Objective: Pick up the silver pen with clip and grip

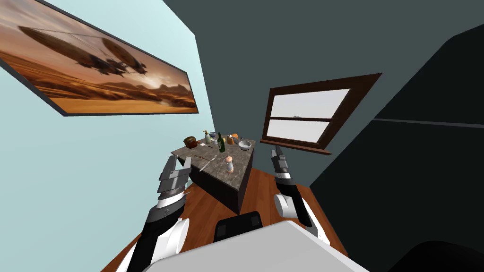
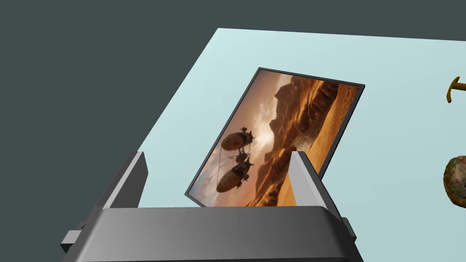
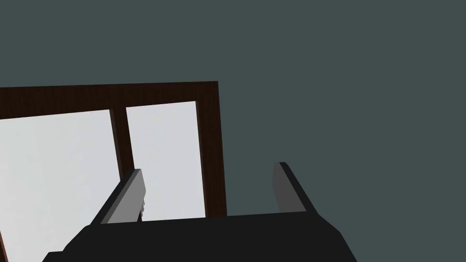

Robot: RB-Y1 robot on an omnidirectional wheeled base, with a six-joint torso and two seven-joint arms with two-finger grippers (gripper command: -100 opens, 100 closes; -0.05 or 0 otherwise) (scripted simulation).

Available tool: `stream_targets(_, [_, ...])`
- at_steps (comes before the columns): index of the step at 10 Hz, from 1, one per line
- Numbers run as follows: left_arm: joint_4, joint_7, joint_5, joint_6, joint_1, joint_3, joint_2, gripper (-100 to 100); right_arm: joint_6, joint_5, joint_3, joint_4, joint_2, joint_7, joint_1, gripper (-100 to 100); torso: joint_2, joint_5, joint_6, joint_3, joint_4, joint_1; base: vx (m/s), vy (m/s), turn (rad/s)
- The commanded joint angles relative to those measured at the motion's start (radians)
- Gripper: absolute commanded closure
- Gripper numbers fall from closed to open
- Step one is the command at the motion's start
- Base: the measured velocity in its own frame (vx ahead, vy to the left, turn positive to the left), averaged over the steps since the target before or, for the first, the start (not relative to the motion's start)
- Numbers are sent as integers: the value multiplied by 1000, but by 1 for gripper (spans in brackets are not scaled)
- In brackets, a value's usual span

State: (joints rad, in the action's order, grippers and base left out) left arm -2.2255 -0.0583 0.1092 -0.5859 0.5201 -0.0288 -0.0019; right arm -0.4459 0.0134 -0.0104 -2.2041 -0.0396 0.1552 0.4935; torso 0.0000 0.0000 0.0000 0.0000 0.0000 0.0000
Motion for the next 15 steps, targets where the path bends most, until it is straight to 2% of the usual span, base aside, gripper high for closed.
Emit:
stream_targets(1, [1, 1, -7, -4, -1, 3, 34, -100, 0, 0, 0, 0, 0, 0, 0, 0, 0, 0, 0, 0, 0, 0, -31, -46, -31])
stream_targets(8, [34, 3, -68, -48, -21, 42, 189, -100, 0, 0, 0, 0, 0, 0, 0, 0, 6, -2, 0, 4, 1, -9, -100, -127, -64])
stream_targets(11, [72, -1, -100, -68, -48, 70, 271, -100, 0, 0, 0, 0, 0, 0, 0, 0, 4, -2, 0, 2, 1, -8, -52, -127, -119])
stream_targets(14, [136, -11, -128, -82, -88, 99, 364, -100, 0, 0, 0, 0, 0, 0, 0, 0, 2, -2, 0, 1, 1, -6, -27, -107, -153])
stream_targets(15, [136, -11, -128, -82, -88, 99, 377, -100, 0, 0, 0, 0, 0, 0, 0, 0, 2, -1, 0, 1, 1, -5, -5, -60, -54])
